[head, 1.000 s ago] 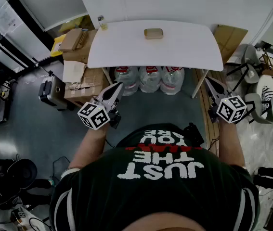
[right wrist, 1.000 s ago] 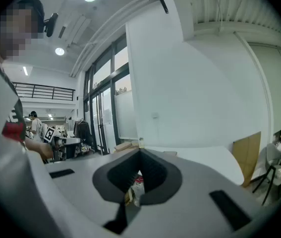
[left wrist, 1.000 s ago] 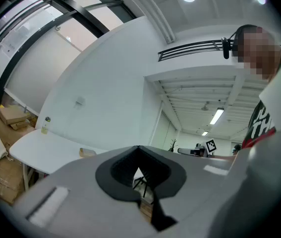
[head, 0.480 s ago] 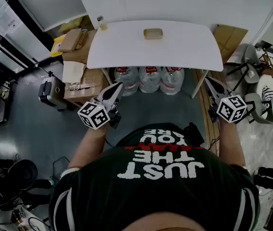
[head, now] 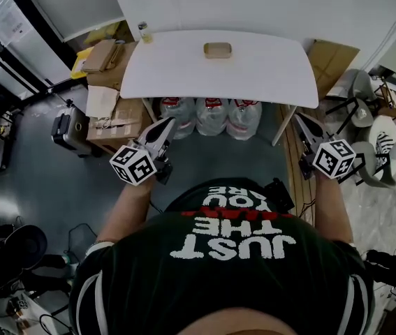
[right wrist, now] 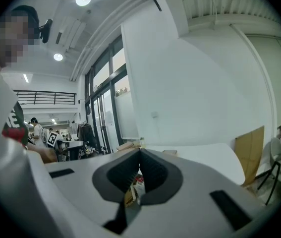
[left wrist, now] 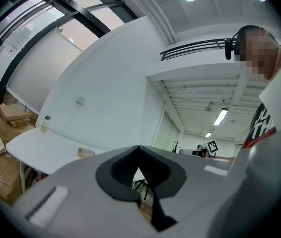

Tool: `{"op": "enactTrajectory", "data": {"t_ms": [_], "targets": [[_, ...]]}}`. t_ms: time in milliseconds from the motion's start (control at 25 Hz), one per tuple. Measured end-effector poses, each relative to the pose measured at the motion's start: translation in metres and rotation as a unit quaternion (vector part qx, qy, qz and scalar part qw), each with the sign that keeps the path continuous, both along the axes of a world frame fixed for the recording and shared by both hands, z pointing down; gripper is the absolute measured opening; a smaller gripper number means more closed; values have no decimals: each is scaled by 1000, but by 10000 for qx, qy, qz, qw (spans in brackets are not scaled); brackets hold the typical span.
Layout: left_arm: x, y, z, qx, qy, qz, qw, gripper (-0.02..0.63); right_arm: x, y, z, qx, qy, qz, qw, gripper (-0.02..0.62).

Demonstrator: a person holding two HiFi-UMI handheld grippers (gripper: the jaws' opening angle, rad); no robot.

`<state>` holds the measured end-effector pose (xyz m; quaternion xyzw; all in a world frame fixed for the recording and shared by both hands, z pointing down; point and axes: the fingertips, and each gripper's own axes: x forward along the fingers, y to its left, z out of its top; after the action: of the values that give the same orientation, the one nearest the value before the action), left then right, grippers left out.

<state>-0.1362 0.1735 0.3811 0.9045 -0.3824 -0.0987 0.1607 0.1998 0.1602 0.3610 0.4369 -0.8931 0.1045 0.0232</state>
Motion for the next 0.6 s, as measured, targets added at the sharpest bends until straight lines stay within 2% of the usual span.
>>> {"op": "enactTrajectory", "data": {"t_ms": [400,600], "targets": [[66,-16,5,-89,62,-26,9999,6,51,-18,5,-89,53,-262,9996,6],[72,-36,12,-154,65,15,9999,6,55,-38,14,-150,33,-277,9995,6]]}}
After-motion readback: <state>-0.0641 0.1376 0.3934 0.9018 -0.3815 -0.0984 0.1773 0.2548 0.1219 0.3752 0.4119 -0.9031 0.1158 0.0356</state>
